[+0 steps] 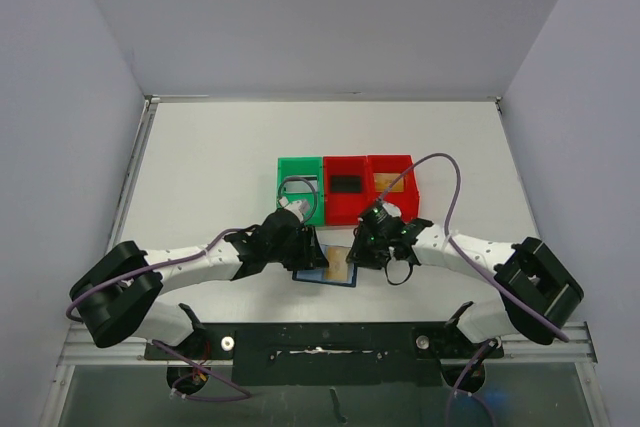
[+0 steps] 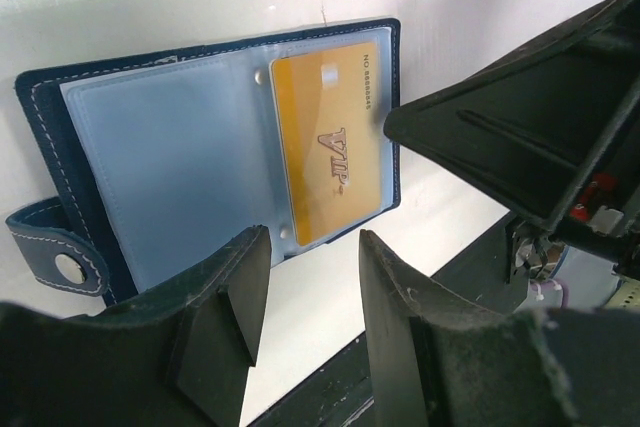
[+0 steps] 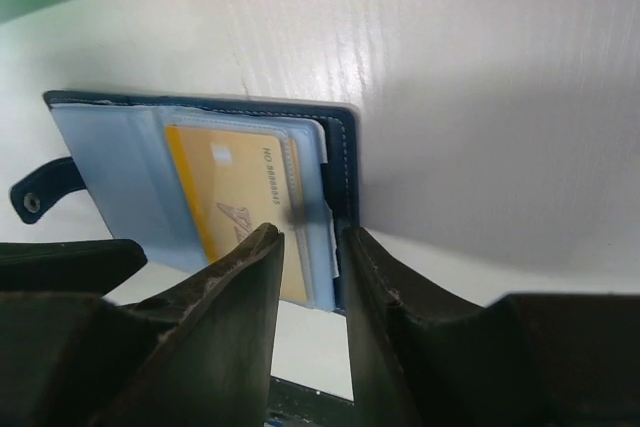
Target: Take the credit cards out of the card holder
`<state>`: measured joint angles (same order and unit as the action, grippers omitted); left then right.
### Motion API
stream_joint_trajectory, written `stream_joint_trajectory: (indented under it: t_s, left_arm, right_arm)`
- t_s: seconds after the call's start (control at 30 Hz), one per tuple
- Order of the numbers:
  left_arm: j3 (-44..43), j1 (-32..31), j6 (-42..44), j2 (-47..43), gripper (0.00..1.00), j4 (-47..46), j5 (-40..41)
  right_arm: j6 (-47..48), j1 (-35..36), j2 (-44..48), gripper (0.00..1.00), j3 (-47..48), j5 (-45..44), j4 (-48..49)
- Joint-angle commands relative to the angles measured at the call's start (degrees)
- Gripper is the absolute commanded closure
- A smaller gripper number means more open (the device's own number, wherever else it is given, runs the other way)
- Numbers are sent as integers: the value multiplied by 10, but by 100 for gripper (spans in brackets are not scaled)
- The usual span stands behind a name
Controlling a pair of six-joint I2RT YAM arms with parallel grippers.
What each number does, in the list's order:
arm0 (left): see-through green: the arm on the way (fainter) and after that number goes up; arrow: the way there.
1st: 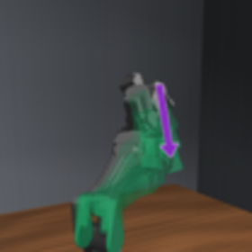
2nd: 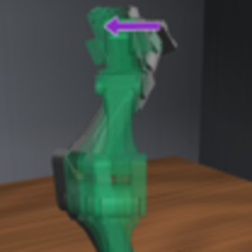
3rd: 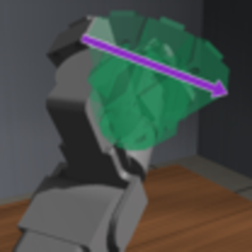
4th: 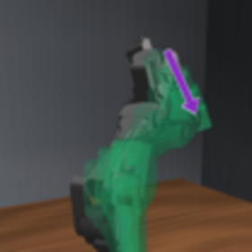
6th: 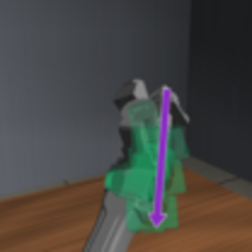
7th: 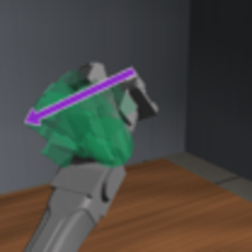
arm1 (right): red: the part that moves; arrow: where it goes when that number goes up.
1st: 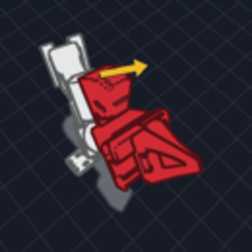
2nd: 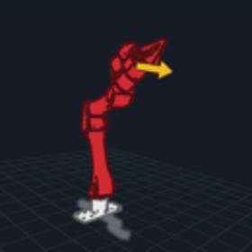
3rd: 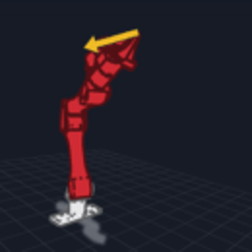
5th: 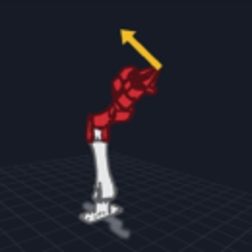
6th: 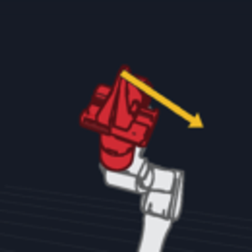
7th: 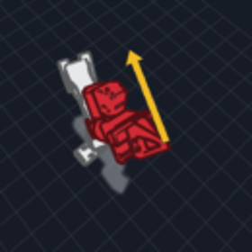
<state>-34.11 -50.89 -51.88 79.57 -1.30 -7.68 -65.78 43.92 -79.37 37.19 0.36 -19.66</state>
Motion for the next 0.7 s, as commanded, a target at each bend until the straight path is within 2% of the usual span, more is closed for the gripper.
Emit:
stream_joint_trajectory:
  t_s: [0.0, 0.23, 0.33, 0.67]
  left_arm:
    - [-10, 2, 2, -11, 60, -11, -7]
    - [-17, 3, -2, 4, 61, -19, -8]
    - [-14, 3, -9, 4, 61, -32, -6]
    - [-10, 5, -26, 36, 61, -66, 18]
  right_arm:
    - [25, 3, 23, 69, 51, -30, -22]
    - [2, 4, 34, 72, 10, 2, 69]
    - [3, -5, 9, 73, -22, 40, 120]
    - [14, -33, -25, 76, -63, 59, 123]
